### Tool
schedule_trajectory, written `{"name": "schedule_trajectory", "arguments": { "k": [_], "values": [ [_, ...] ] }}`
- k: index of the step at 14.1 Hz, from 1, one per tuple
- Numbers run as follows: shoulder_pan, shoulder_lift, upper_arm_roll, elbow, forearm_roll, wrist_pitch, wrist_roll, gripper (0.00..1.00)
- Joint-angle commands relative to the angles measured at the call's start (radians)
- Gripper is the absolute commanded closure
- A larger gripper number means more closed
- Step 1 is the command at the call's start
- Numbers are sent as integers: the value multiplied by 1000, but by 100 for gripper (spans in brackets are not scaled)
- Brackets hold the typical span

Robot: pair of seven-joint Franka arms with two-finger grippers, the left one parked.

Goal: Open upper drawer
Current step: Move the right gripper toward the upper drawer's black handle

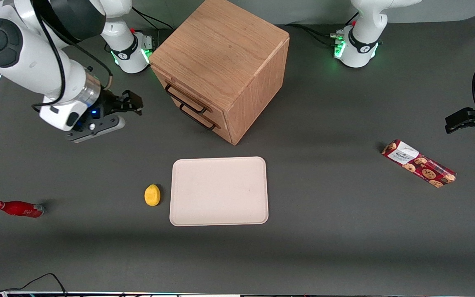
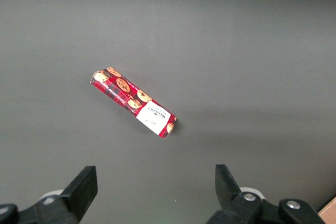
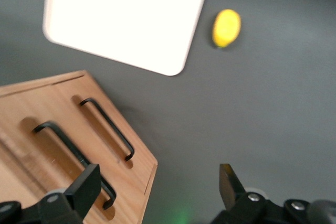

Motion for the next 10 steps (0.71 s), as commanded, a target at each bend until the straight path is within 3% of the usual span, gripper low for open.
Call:
{"name": "schedule_trajectory", "arguments": {
  "k": [1, 4, 6, 10],
  "values": [
    [-21, -2, 45, -22, 33, 24, -144, 0],
    [-21, -1, 96, -64, 41, 60, -265, 0],
    [-20, -1, 127, -113, 76, 111, -273, 0],
    [-11, -1, 165, -213, 78, 200, -311, 0]
  ]
}}
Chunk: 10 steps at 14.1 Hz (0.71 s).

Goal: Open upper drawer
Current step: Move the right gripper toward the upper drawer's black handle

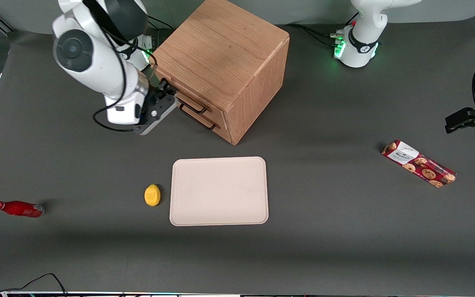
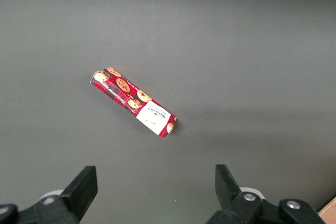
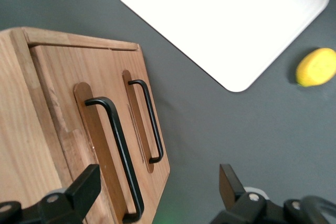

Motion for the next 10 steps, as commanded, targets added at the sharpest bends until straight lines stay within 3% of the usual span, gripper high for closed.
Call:
{"name": "schedule_trajectory", "arguments": {
  "k": [1, 4, 10],
  "values": [
    [-3, -8, 10, -71, 24, 49, -76, 0],
    [-1, -5, 9, -107, 86, 56, -148, 0],
    [2, -4, 10, -183, 86, 121, -166, 0]
  ]
}}
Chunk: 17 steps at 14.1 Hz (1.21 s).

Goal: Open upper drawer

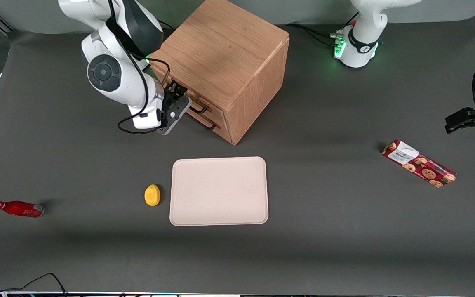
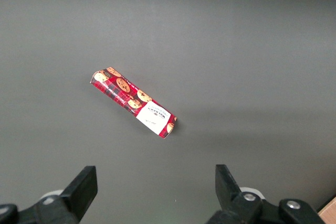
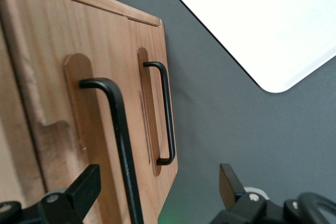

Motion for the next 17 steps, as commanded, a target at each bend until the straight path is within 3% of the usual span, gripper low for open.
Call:
{"name": "schedule_trajectory", "arguments": {
  "k": [1, 17],
  "values": [
    [1, -8, 1, -51, 30, 46, -33, 0],
    [12, 21, 12, -121, 27, 127, -62, 0]
  ]
}}
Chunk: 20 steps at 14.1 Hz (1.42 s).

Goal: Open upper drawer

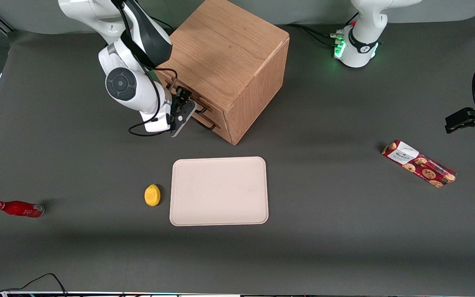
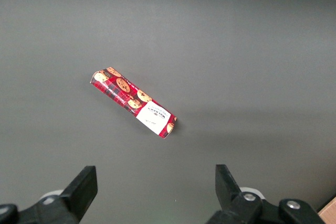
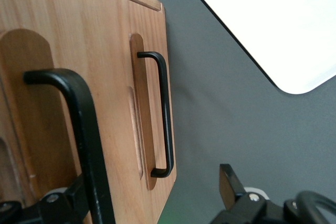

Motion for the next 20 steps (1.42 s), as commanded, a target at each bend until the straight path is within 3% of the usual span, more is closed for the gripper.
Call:
{"name": "schedule_trajectory", "arguments": {
  "k": [1, 20],
  "values": [
    [3, 2, -1, -14, 26, 24, -29, 0],
    [-14, 23, -38, -14, -34, 87, -29, 0]
  ]
}}
